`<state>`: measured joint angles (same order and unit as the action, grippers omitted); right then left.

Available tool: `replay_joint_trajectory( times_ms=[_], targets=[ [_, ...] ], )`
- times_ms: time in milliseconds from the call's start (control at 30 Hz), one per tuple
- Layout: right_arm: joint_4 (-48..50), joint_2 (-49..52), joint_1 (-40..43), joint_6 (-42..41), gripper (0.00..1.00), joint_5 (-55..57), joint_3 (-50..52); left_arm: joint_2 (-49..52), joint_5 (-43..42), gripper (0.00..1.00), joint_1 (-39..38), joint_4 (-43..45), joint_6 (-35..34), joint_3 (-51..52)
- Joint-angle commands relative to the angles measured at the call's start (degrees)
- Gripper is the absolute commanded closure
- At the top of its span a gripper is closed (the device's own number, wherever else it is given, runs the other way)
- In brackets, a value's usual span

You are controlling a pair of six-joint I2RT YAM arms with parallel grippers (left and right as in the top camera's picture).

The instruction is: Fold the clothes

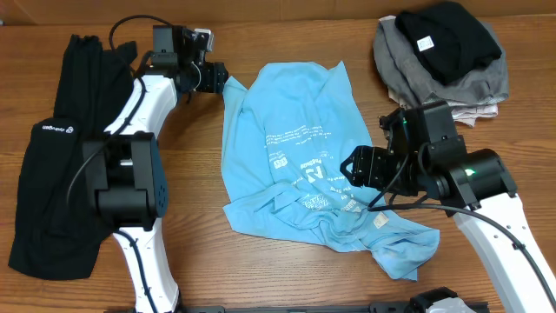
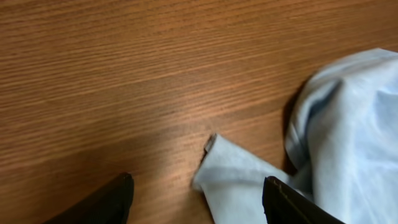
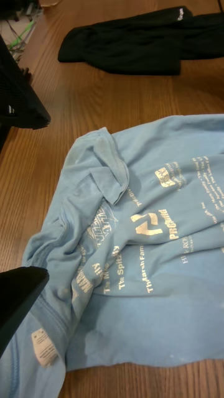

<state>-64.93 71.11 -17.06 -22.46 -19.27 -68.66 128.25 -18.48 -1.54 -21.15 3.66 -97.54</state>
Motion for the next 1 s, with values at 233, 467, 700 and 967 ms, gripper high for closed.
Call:
replay_joint_trajectory(
  times_ms=[233,467,700,967],
  targets=[
    [1.8,4.2,-2.6,-0.3,0.27,-0.1,0.1,5.3,-0.6,0.33,-3.1,2.9,-0.9,-2.0],
    [1.9,5.5,-3.2,-0.3,0.29,-0.1,0.1,5.7,-0.5,0.43,-3.8,2.5,-0.9,-2.0],
    [1.8,5.5,-3.2,-0.3,0.3,-0.1,0.1,8.2,2.6,0.52,-4.1,0.8,-0.9,-2.0],
    [2.4,5.5,-3.2,-0.3,0.3,-0.1,0.1,8.7,7.8,0.53,-3.8,-1.3,-0.9,-2.0]
  ],
)
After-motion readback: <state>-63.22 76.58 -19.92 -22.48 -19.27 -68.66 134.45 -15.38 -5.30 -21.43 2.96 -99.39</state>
